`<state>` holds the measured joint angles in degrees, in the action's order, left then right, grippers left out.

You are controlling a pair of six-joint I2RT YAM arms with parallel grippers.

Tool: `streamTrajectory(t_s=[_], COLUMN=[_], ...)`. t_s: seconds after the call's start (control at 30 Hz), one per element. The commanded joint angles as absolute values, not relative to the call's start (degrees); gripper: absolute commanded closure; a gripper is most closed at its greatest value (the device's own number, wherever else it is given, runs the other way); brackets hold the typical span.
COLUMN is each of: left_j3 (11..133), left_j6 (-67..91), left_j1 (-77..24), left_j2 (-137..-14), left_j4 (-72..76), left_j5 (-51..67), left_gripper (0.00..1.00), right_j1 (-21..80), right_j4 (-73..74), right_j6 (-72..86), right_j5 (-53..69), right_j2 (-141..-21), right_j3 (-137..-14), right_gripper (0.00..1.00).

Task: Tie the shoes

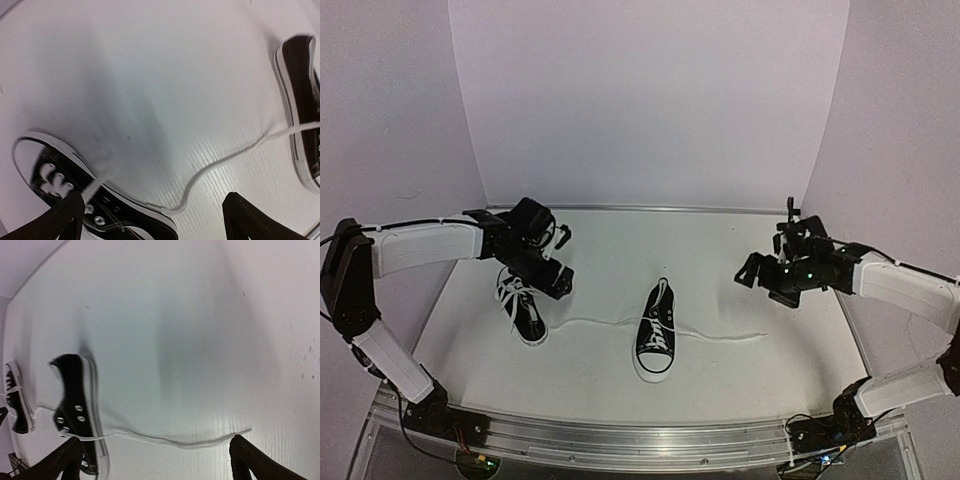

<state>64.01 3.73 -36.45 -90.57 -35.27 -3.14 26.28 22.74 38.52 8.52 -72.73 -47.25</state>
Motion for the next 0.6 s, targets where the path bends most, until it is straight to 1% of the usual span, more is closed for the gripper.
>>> streamTrajectory(t_s=[0.0, 0.13, 0.27, 0.33, 0.4, 0.5, 0.57], left_j3=[71.56, 70.27, 72.39, 72.08, 70.17, 65.07, 64.30], left_j6=[0.55, -6.43, -11.97, -14.43, -17.41, -24.51, -28.18], left_j1=[-35.33, -35.33, -35.33, -35.43, -36.89, -42.00, -43.87], left_j2=[-83.44, -81.98, -86.54, -90.49, -92.92, -94.29, -96.76], left_j4=[-32.50, -24.46, -28.41, -30.41, -29.20, -23.68, -22.63], left_j5=[-5.87, 0.28, 12.28, 18.72, 23.35, 21.55, 20.66], left_gripper=[0.01, 0.01, 0.00, 0.01, 0.00, 0.01, 0.01], right_j1=[25.93, 25.94, 26.00, 26.00, 26.02, 25.96, 25.96], right_j4=[19.46, 19.16, 19.20, 19.29, 19.00, 18.40, 18.35], right_j6=[32.53, 28.43, 25.59, 25.41, 25.71, 25.52, 25.18], right_j5=[8.64, 7.23, 14.43, 19.23, 20.81, 21.09, 21.33], right_j2=[-66.56, -65.72, -70.94, -73.19, -73.94, -74.43, -75.43], right_j3=[-57.20, -60.63, -64.02, -65.24, -65.33, -65.63, -66.37], right_gripper=[0.02, 0.02, 0.02, 0.02, 0.02, 0.02, 0.02])
